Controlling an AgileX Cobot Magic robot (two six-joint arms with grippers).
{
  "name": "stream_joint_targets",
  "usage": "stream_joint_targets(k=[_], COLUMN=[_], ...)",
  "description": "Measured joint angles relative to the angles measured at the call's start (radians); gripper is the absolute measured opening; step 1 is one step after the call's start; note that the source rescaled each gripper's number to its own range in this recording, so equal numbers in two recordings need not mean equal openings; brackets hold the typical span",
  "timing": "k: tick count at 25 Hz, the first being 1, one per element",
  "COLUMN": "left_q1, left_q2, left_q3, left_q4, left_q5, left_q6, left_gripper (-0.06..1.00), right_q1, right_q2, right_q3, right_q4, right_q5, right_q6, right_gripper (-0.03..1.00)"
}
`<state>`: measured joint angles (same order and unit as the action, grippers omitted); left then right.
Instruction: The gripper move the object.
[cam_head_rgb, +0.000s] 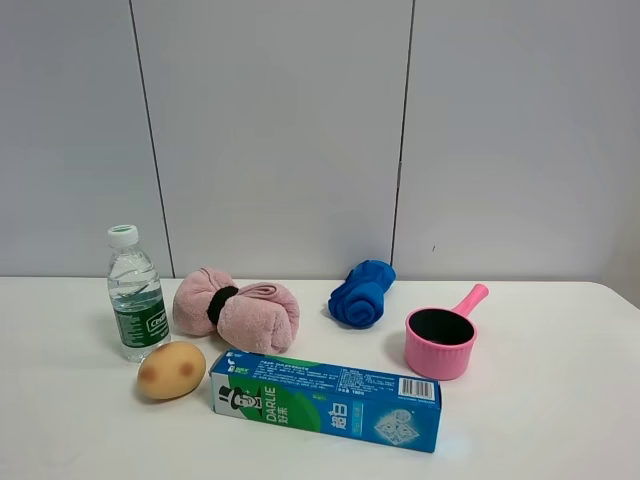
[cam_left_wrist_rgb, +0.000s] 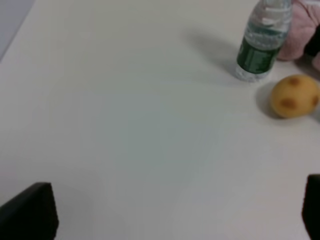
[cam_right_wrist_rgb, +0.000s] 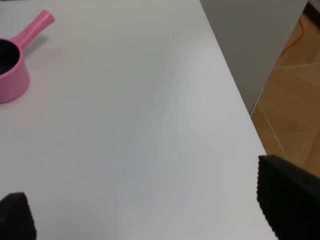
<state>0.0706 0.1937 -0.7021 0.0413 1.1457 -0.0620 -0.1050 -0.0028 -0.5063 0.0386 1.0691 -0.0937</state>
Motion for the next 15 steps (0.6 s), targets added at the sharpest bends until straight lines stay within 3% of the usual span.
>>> stream_joint_targets(k=[8,15], left_q1=[0.0,0.0], left_q2=[-0.07,-0.129], left_q3=[0.098,0.173], left_q4=[-0.025,-0.032], left_q5=[-0.015,-0.05], left_q6=[0.021,0.147], left_gripper=[1.0,1.0], right_q1=[0.0,0.0], right_q2=[0.0,0.0], right_q3=[0.0,0.0], right_q4=[0.0,0.0], right_q5=[0.0,0.0], right_q6=[0.0,0.0], right_gripper=[1.0,1.0])
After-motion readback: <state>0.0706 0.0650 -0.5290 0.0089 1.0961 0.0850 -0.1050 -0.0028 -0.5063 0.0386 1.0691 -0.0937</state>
